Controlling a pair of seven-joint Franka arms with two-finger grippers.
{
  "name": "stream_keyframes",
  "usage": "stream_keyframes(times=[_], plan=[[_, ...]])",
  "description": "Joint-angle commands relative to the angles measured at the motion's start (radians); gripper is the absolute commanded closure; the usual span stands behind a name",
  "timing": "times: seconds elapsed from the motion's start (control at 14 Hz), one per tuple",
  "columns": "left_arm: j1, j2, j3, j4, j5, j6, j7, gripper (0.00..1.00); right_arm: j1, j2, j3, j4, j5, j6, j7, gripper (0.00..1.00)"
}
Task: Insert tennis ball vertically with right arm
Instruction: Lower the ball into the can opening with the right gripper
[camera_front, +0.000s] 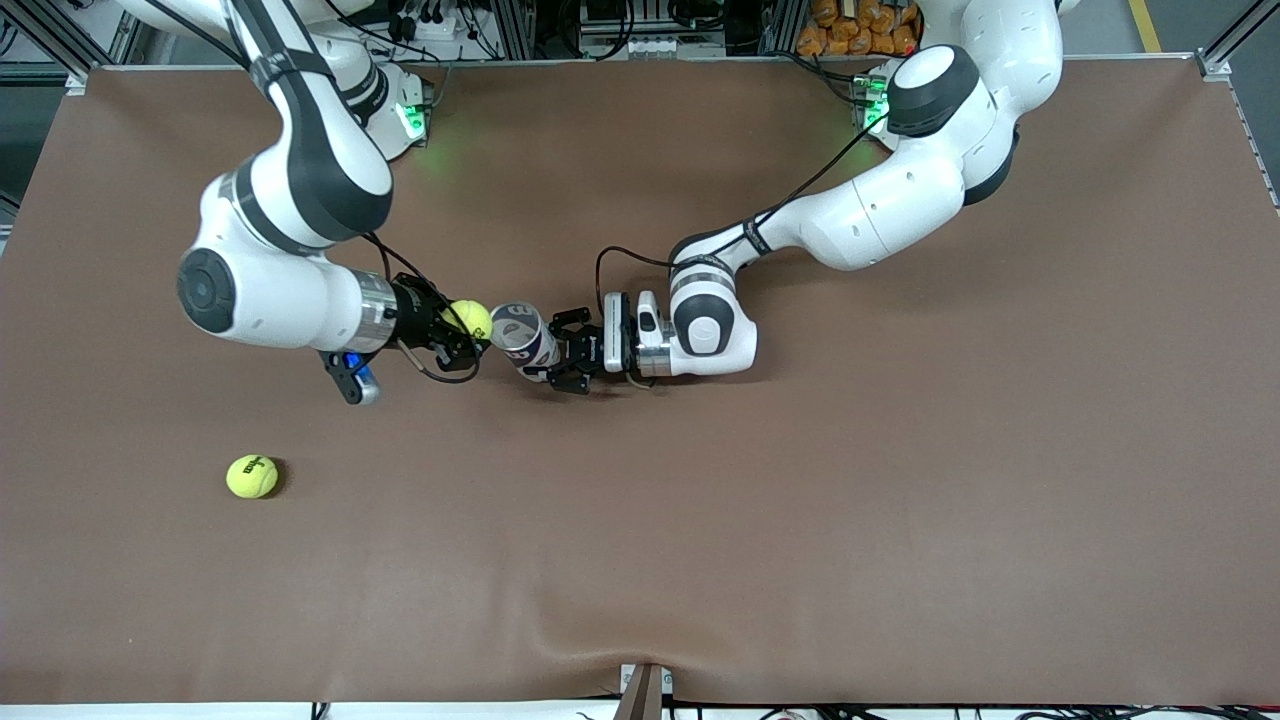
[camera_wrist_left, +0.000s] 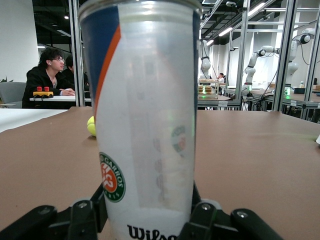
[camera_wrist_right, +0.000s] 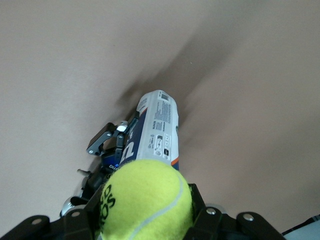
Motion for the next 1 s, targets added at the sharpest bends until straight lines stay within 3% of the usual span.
stream_keyframes(times=[0.0,0.64,0.72,0.79,0.86,0.93], plan=[[-0.006,-0.004,0.032,0.007,-0.037,-0.014,0.032,0.37,0.039,0.024,-0.006,0.009,0.020,0.004,0.047,1.00],[-0.018,-0.002,0.037,0.008,-0.049,-0.015,0.031,0.37,0.114,0.056,-0.006,0.007,0.019,0.009,0.085,0.99],[-0.018,-0.002,0.037,0.008,-0.050,-0.015,0.031,0.37,0.109,0.058,-0.006,0.009,0.019,0.006,0.085,0.81],[-0.017,-0.002,0.040,0.008,-0.050,-0.015,0.032,0.37,0.108,0.059,-0.006,0.009,0.019,0.004,0.085,0.13],[-0.018,-0.004,0.054,0.008,-0.050,-0.015,0.032,0.37,0.105,0.058,-0.008,0.009,0.017,0.002,0.083,0.00],[-0.020,-0.005,0.055,0.008,-0.050,-0.015,0.032,0.37,0.100,0.058,-0.008,0.009,0.017,0.001,0.083,0.00]])
